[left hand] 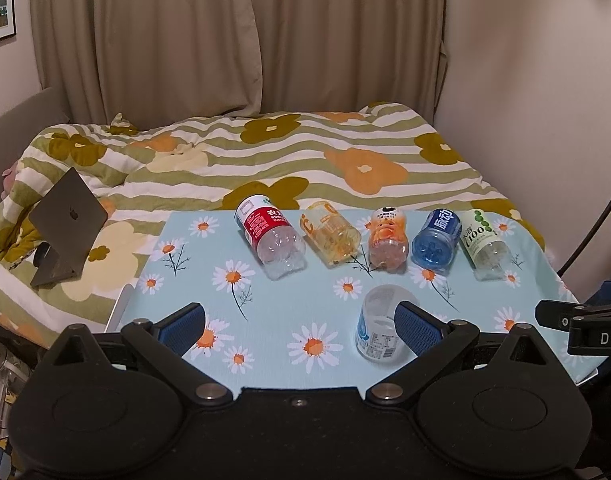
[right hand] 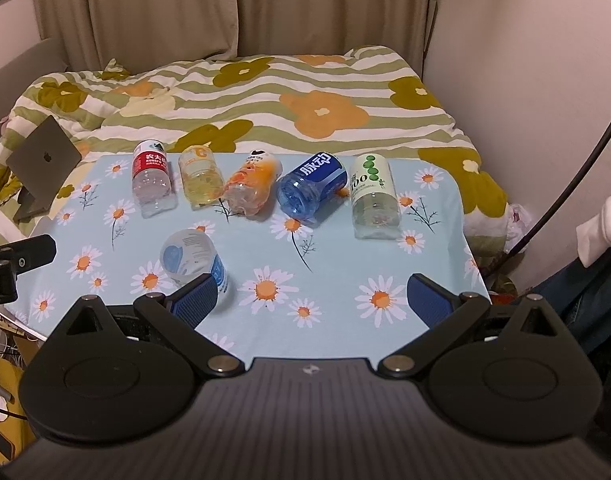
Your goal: Flip cup upright
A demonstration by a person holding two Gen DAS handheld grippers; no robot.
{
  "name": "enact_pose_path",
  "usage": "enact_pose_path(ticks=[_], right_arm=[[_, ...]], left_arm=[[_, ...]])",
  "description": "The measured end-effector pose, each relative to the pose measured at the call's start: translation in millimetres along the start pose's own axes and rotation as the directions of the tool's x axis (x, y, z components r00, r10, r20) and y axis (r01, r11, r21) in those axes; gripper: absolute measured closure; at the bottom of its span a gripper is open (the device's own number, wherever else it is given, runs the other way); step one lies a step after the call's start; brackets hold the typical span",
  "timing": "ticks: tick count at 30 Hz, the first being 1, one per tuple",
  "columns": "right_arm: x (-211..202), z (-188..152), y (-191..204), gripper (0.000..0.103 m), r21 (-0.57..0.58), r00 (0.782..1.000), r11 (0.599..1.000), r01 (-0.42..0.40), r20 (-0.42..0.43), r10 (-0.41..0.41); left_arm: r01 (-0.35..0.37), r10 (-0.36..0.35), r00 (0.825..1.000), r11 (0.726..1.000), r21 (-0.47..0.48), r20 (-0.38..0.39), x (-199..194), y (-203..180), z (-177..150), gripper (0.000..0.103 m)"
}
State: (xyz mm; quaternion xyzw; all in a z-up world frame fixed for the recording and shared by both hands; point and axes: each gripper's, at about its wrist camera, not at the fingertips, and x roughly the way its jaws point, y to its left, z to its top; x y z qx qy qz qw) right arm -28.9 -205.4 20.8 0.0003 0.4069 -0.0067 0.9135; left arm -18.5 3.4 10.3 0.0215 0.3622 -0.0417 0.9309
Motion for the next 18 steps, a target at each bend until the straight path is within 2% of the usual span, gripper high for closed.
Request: enact_pose_path(ticks=[18], right_arm=[[1.2, 0.4, 0.0, 0.0, 0.0, 1.0, 1.0, -0.001, 0.0, 0.001]], left_arm=[[0.005, -0.005, 1.0, 1.0, 0.004, 0.003, 3.0, -0.6, 2.6, 0.0]])
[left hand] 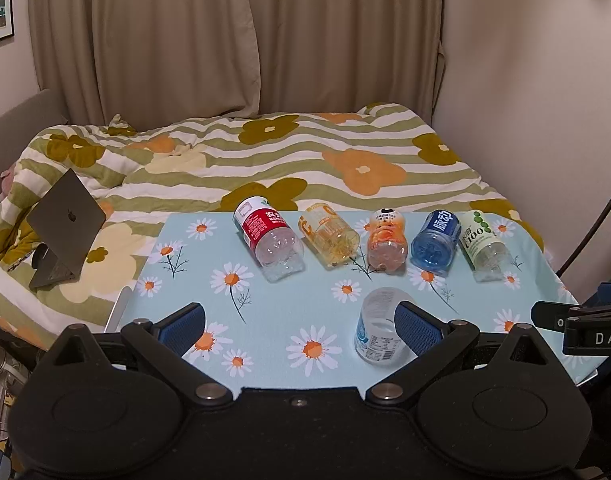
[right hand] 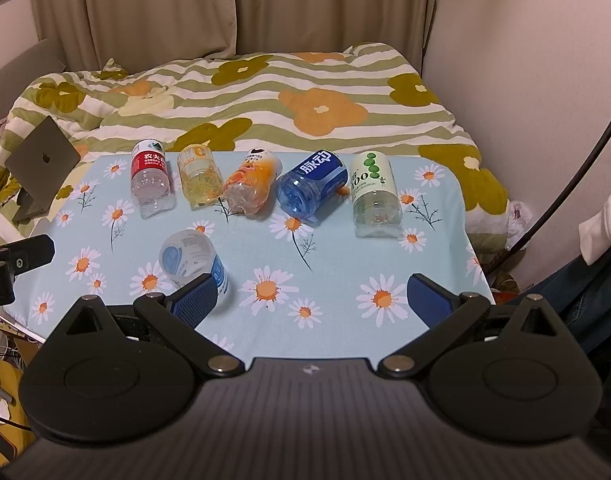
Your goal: Flip cup upright
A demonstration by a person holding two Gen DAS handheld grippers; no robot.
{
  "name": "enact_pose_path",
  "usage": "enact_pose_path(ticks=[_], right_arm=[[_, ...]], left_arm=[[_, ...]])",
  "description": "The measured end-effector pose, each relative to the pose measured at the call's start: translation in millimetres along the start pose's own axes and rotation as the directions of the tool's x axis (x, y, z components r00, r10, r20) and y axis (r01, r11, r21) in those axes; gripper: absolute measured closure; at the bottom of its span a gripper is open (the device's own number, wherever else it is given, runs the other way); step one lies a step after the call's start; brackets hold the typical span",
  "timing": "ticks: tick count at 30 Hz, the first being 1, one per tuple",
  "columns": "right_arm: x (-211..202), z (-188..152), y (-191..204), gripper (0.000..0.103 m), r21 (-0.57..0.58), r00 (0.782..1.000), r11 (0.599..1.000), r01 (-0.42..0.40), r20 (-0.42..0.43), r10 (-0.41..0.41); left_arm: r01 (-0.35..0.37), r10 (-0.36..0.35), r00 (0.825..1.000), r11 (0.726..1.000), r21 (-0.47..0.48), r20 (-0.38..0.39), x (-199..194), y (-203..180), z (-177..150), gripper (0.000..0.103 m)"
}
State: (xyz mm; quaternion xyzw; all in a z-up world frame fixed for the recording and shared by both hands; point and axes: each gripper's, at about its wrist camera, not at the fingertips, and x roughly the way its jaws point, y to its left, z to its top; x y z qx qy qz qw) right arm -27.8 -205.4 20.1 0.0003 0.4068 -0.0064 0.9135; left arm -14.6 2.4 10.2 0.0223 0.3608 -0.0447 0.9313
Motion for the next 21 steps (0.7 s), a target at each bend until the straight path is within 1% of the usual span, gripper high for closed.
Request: enact_pose_path(ticks=[8, 14, 21], right_arm=[[0.1, 0.5, 0.1, 0.0, 0.001, 1.0, 1.0, 0.0, -0.001, 0.0], [0.4, 0.3, 0.0, 0.0, 0.0, 1.0, 1.0, 0.0, -0.001, 0.0], [1.1, 0.5, 0.0, 0.0, 0.0, 1.0, 1.0, -0.002, -0.002, 0.002]], left_arm=[[-0.02, 0.02, 1.0, 1.0, 0.007, 0.002, 1.1, 1.4, -1.9, 0.0], [-0.022, 0.022, 1.0, 1.0, 0.008, 0.014, 0.3, 1.8, -2.6, 0.0], [-0.014, 0.014, 1.0, 1.0, -0.007, 0.008, 3.4, 4.6, -2.8, 0.0]])
